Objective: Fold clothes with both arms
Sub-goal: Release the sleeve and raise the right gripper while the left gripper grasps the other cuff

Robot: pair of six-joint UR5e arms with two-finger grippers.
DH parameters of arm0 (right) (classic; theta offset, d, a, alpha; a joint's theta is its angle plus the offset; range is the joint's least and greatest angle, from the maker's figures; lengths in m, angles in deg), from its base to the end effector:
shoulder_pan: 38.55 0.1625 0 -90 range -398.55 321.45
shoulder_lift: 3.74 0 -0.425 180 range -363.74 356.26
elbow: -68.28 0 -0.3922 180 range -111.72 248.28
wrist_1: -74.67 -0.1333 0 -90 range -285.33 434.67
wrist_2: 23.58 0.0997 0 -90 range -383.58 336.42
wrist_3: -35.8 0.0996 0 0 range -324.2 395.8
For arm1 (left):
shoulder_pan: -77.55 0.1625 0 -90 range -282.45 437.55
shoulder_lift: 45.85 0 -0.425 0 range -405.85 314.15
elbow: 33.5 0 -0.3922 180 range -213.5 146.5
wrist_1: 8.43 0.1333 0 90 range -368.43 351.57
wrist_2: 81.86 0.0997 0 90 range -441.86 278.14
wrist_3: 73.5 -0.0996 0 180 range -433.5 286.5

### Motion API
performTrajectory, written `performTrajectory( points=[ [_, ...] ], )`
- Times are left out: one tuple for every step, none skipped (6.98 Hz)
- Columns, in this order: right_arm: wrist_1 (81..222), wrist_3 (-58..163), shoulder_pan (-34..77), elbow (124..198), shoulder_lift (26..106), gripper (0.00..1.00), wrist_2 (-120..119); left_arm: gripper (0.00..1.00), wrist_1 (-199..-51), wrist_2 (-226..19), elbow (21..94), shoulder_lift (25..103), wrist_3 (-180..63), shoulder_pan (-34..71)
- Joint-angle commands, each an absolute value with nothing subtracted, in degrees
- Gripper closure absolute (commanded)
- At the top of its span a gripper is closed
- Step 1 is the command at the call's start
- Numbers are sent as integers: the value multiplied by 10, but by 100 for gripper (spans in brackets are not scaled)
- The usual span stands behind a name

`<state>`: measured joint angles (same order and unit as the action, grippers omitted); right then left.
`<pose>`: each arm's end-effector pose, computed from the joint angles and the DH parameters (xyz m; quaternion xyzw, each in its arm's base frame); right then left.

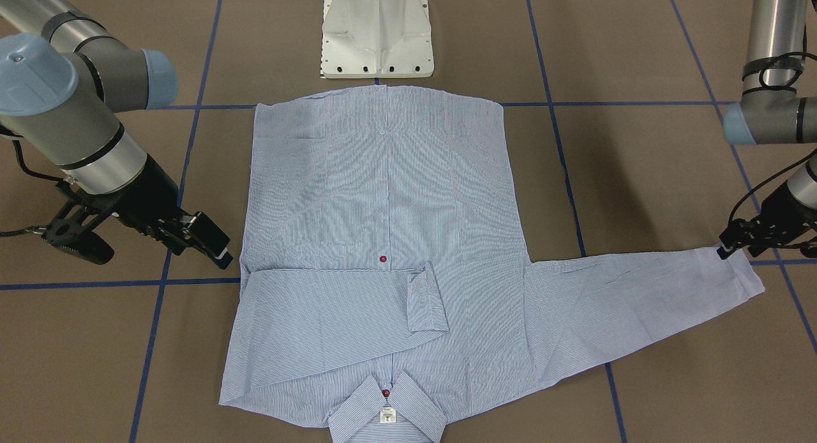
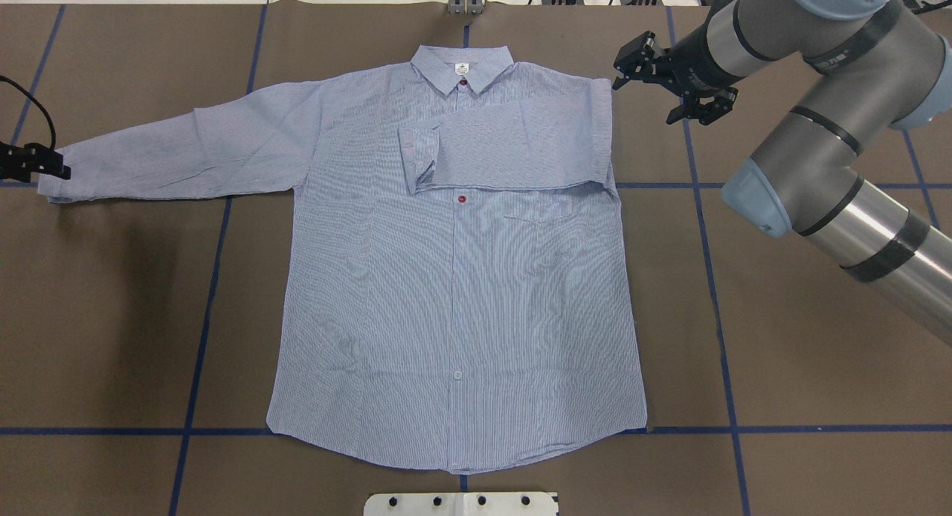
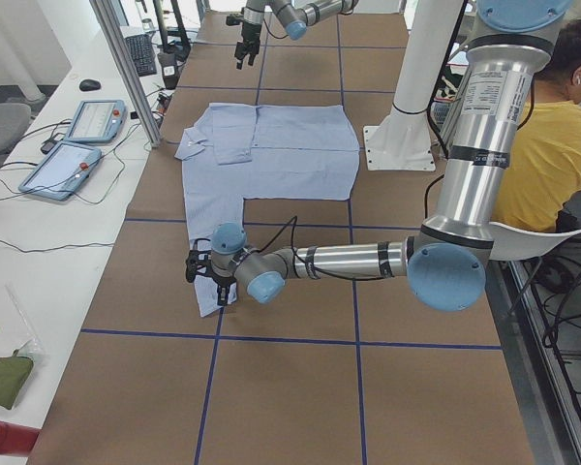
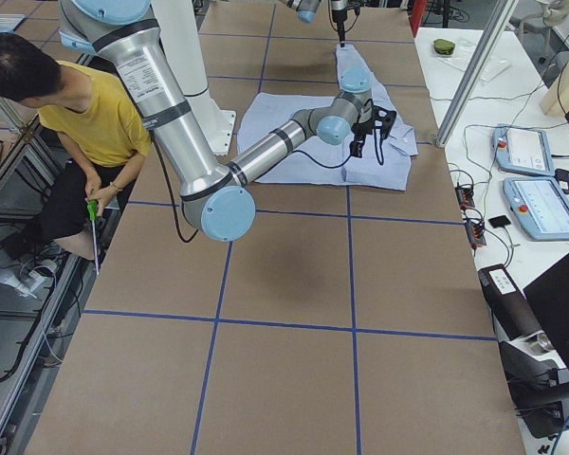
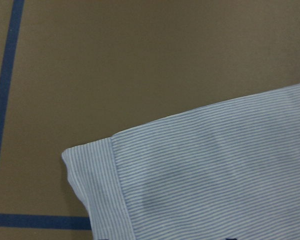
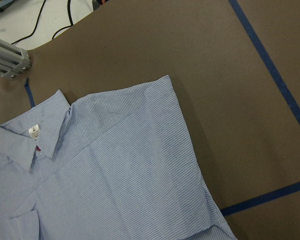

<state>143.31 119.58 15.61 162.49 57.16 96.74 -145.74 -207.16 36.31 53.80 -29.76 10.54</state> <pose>-0.3205 -0.5855 0.2868 0.0221 -0.4999 0.2386 0.8323 0.1589 -0.5684 0.6587 0.0928 0.4056 -0.0688 0.9067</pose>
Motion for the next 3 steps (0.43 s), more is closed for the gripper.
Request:
performTrajectory(
  points=[
    [1433, 1193, 156, 1621, 573, 0, 965, 49, -1461, -2070, 347, 536, -301, 104],
    [1432, 1192, 155, 1621, 573, 0, 965, 52, -1461, -2070, 345, 536, -300, 105],
    [1433, 1193, 156, 1621, 573, 0, 965, 65, -1460, -2070, 345, 536, -299, 105]
  ],
)
